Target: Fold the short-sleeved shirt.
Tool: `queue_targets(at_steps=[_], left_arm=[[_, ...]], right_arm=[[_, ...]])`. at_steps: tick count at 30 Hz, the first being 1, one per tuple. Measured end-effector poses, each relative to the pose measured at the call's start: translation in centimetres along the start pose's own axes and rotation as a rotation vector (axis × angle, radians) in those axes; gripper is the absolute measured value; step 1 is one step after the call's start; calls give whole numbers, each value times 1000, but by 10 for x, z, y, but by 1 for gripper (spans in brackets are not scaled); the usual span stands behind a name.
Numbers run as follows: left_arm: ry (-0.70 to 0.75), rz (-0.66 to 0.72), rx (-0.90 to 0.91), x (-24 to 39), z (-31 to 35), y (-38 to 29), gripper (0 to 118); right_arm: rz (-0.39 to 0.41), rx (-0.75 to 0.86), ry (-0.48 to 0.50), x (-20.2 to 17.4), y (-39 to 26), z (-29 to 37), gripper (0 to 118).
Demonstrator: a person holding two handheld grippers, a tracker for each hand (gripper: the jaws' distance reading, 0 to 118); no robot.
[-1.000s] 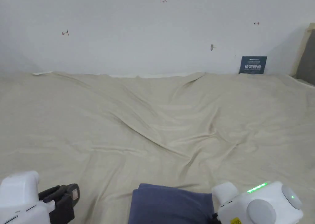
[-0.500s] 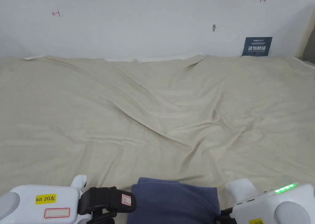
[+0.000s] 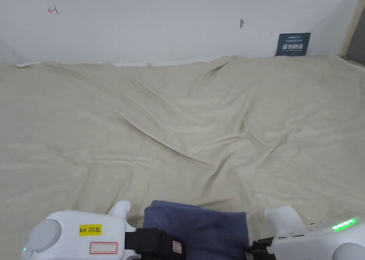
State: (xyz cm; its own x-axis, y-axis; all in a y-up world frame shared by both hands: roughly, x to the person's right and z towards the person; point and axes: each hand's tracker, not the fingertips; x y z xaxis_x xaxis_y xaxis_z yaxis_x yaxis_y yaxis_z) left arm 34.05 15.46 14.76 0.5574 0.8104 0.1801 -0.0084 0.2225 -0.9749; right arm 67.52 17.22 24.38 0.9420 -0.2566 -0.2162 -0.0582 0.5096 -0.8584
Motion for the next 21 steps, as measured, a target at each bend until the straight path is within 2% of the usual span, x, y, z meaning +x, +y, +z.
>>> queue_targets(at_steps=[5, 8, 11, 13, 16, 21], left_arm=[[58, -37, -5, 9, -4, 3, 22], [88, -57, 1, 15, 3, 1, 22], [156, -142, 34, 29, 23, -3, 22], [223, -207, 62, 34, 50, -4, 22], [329, -251, 121, 23, 106, 2, 22], [609, -207, 189, -40, 221, 25, 22]], right_arm=[[29, 14, 17, -8, -7, 14, 0], [61, 50, -19, -16, -10, 22, 0], [34, 120, -5, -19, -12, 36, 0], [10, 153, 8, -24, -10, 43, 0], [6, 223, -37, -42, -5, 54, 0], [37, 243, 60, -83, 7, 64, 0]])
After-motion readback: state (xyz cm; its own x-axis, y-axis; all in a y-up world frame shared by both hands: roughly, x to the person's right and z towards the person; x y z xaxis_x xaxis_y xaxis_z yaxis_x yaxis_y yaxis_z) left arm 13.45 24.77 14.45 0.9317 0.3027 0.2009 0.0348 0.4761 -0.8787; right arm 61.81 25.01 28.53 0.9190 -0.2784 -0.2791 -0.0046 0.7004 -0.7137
